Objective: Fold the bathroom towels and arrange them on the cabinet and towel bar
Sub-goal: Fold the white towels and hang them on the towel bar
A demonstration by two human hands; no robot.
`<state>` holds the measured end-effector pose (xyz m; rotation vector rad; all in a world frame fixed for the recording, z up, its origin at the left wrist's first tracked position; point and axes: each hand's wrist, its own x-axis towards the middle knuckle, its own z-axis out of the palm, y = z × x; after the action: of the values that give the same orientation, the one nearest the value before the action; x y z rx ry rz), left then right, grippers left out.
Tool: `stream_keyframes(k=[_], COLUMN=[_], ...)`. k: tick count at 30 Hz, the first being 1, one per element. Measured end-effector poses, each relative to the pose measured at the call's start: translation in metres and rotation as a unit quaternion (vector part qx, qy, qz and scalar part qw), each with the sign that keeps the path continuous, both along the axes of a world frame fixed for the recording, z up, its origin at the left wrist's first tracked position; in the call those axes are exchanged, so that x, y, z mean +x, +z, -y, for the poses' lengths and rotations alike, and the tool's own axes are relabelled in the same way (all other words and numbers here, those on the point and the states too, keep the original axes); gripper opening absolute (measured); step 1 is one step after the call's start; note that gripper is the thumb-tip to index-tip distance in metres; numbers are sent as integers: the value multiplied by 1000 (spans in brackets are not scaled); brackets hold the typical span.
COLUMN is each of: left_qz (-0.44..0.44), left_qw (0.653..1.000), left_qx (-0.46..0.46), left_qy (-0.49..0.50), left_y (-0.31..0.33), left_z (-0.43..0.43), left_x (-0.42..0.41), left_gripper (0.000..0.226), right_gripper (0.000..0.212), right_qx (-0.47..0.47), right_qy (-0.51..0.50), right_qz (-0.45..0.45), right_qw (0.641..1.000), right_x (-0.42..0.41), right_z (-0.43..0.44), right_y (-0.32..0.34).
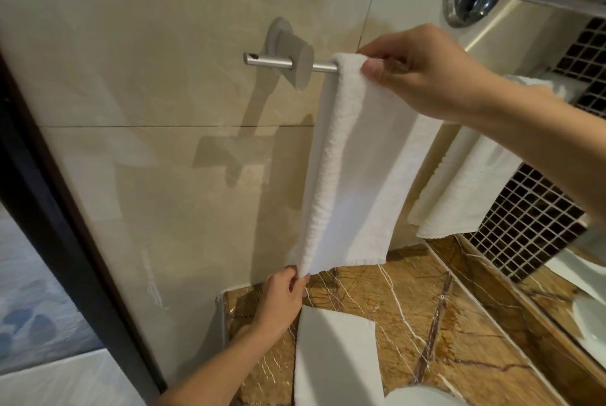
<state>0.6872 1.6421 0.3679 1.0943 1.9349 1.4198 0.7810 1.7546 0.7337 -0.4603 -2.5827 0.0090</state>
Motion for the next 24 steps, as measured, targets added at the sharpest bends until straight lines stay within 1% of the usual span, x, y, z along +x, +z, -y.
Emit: stream_keyframes(k=[6,9,12,14,18,24], left_qz=[14,27,43,37,3,-15], left_qw=[1000,999,999,999,999,999], left_qx=[-6,-16,-5,-16,-42,-33], left_qy=[-14,-31,-30,-31,-30,-28], left_y=[3,7,7,6,5,6], left_z=[-4,-7,-6,-4,-4,-12], left_x=[-5,-9,-12,-13,-15,-12], left_gripper=[25,16,9,11,27,24], right_gripper=[29,31,31,30,27,27], right_qx=[2,-17,-24,-11,-10,-9], right_qy=[-5,-6,-2,-2,5,7], right_qz=[13,26,31,33,44,34], right_qw=[1000,1000,999,999,999,999], right_x=[-1,-1,-1,1,4,12], right_z=[2,4,4,1,-3,-9], right_y=[1,7,10,10,10,8])
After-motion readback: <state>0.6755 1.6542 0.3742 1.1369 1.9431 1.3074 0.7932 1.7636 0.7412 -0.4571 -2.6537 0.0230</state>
